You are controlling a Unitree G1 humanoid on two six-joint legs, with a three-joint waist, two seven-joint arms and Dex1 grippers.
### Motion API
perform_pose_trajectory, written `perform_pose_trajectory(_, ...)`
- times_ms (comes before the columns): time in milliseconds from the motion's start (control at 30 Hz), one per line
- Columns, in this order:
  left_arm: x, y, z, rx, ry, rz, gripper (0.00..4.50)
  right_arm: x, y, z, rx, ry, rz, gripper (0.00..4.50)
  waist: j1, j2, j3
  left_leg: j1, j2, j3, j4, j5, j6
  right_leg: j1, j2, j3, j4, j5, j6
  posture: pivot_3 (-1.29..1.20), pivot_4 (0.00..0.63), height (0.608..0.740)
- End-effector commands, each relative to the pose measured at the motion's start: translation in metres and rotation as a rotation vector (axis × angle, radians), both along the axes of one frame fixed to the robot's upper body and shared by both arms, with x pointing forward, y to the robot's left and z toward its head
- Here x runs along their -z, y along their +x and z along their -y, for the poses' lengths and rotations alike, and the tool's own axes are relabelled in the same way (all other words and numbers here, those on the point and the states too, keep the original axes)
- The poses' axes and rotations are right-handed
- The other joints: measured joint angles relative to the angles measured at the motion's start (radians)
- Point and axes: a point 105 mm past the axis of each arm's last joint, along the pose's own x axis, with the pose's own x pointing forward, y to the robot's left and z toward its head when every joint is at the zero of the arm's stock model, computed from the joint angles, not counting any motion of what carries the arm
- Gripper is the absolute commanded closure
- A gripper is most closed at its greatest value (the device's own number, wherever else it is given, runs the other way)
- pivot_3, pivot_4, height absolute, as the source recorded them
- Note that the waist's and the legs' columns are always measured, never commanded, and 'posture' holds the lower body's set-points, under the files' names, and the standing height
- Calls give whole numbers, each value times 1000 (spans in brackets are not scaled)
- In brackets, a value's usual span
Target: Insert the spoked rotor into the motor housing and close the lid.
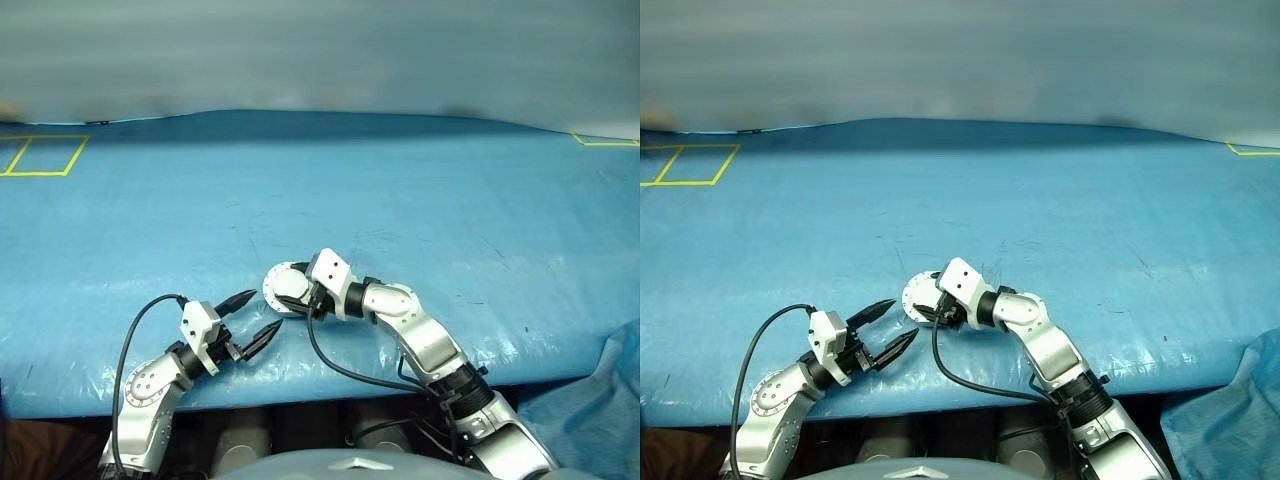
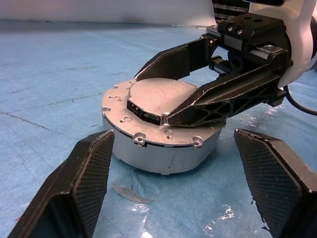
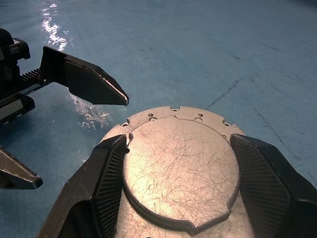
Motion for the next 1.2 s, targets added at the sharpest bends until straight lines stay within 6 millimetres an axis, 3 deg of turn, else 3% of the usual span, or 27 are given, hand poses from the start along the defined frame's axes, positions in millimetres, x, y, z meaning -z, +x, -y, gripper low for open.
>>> perform_pose_trajectory(33,-13,0,4,21,-22,41,382,34,4,20,66,-135,-63,1498,0,0,0,0,0,0,0,0,0,0,0,0,0,0,0,0,150,740)
perform_pose_trajectory(500,-13,-3,6,52,-31,4,382,33,15,31,25,-212,-17,1498,4,1,0,0,0,1,0,-3,-6,0,-2,0,0,0,0,0,150,740)
perform_pose_trajectory(633,-13,-3,6,51,-25,5,382,29,9,28,-6,-139,-110,1498,7,1,0,0,0,1,0,-3,-6,-1,-2,0,-1,0,0,0,150,740)
perform_pose_trajectory(1200,-11,-5,8,70,-14,-6,382,29,9,29,-39,-218,-63,1498,14,1,-1,0,0,2,-7,-3,-2,0,-1,-1,-11,0,0,0,150,740)
